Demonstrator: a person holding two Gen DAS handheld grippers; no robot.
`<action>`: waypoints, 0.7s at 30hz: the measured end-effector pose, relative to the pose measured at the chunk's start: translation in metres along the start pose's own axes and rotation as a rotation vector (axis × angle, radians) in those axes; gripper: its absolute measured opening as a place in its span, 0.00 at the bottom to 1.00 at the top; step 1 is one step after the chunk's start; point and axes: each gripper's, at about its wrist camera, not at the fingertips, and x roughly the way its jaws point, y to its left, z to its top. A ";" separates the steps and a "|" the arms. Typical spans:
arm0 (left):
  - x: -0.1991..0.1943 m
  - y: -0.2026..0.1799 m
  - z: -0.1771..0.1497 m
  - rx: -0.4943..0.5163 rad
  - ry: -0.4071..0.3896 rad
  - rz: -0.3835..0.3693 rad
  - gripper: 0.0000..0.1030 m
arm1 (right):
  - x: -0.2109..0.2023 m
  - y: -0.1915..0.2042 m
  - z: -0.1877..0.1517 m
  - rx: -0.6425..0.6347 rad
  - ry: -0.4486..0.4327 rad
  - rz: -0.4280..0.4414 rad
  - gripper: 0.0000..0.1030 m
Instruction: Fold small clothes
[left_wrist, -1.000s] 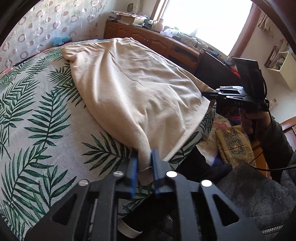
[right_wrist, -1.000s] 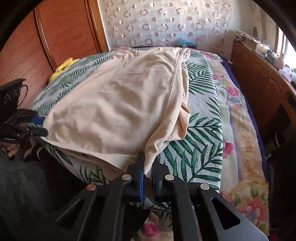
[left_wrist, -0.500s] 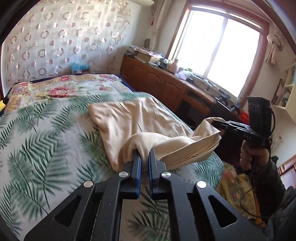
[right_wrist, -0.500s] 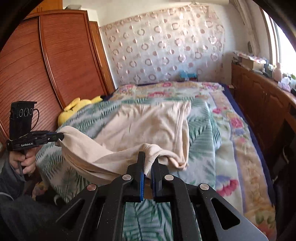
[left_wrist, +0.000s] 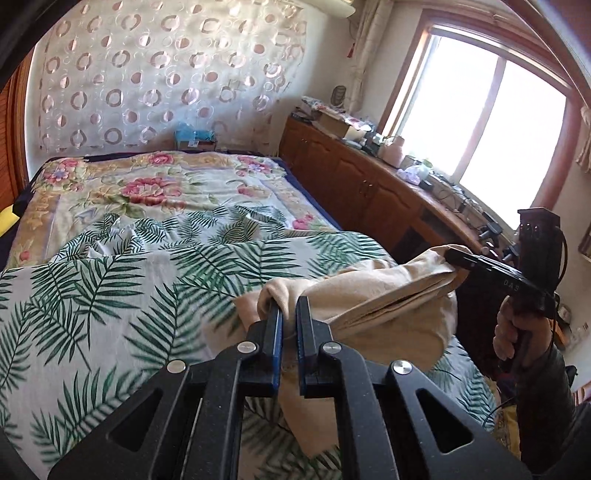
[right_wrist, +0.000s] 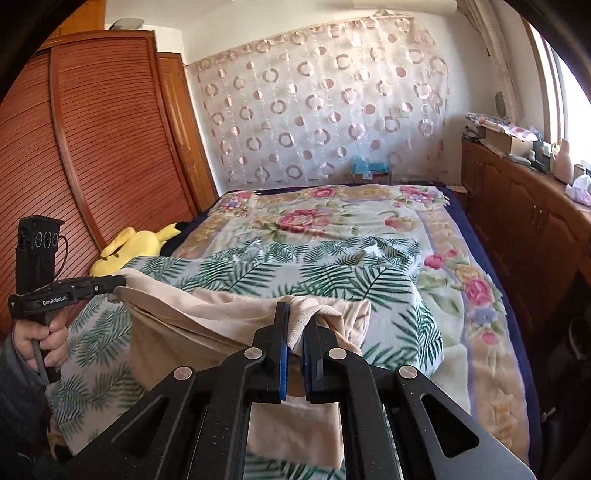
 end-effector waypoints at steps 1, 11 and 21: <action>0.006 0.003 0.000 0.000 0.008 0.006 0.07 | 0.008 0.000 0.003 0.009 0.006 0.001 0.06; 0.046 0.020 -0.001 -0.009 0.084 0.042 0.11 | 0.029 -0.002 0.022 0.025 0.051 -0.068 0.34; 0.025 0.027 0.008 0.020 0.039 0.046 0.76 | 0.010 0.014 0.011 -0.076 0.118 -0.104 0.45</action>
